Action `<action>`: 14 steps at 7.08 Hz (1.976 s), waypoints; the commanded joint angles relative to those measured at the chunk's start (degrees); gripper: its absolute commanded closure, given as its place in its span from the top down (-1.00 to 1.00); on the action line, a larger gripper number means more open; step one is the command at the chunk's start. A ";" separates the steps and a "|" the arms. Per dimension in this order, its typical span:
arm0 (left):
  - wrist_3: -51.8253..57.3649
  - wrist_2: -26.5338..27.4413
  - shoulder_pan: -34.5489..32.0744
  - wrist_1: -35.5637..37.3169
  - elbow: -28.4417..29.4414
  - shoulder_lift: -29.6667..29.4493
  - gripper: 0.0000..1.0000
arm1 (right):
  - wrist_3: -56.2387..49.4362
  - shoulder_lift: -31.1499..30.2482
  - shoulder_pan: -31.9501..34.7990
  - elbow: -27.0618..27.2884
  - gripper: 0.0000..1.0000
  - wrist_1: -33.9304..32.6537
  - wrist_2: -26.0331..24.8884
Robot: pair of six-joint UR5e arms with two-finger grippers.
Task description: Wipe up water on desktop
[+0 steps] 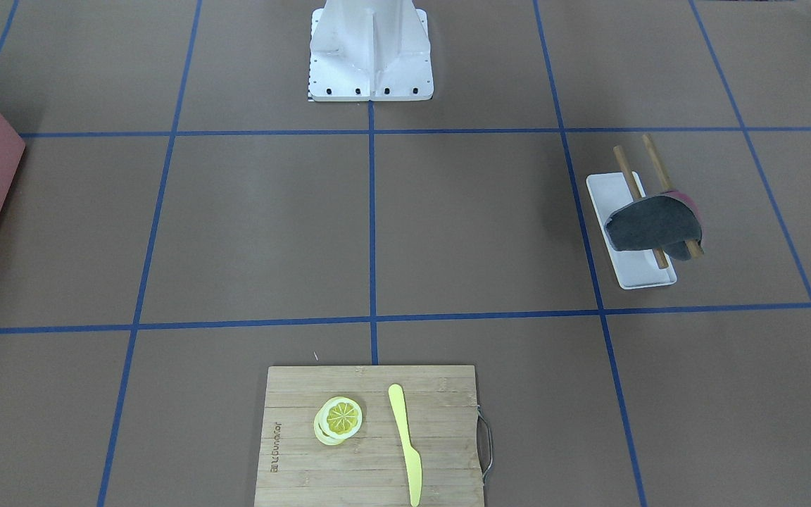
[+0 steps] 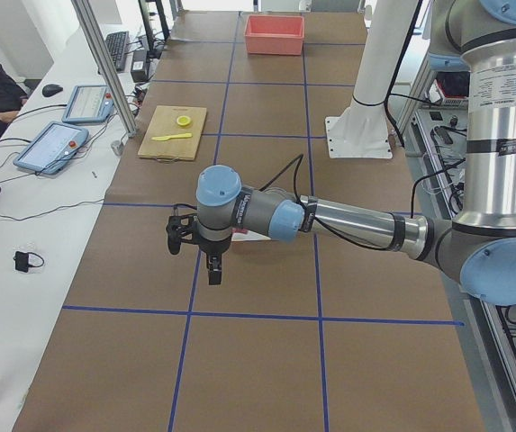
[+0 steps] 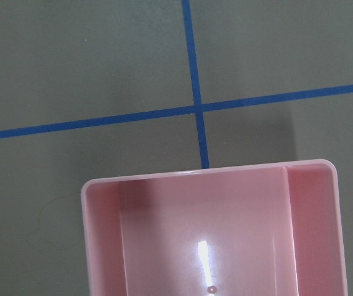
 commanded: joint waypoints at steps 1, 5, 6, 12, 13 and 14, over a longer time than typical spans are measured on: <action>-11.08 -7.57 1.36 -0.51 2.89 -3.89 0.96 | 0.27 1.84 -0.36 -0.57 1.00 0.17 2.02; -32.97 -7.95 12.69 -13.13 3.97 -4.78 0.96 | 0.53 1.22 -0.37 -0.49 1.00 0.35 2.30; -40.43 -7.87 15.75 -17.17 5.02 -5.92 0.96 | 0.53 1.40 -0.37 -0.49 1.00 0.35 2.30; -46.22 -4.53 21.05 -22.22 7.75 -8.22 0.83 | 0.53 1.84 -0.37 -0.58 1.00 0.35 2.56; -46.22 -4.53 21.49 -22.22 7.58 -8.04 0.70 | 0.53 1.84 -0.37 -0.58 1.00 0.26 2.82; -46.22 -4.53 21.67 -22.22 7.66 -7.95 0.43 | 0.53 1.84 -0.37 -0.58 1.00 0.18 3.09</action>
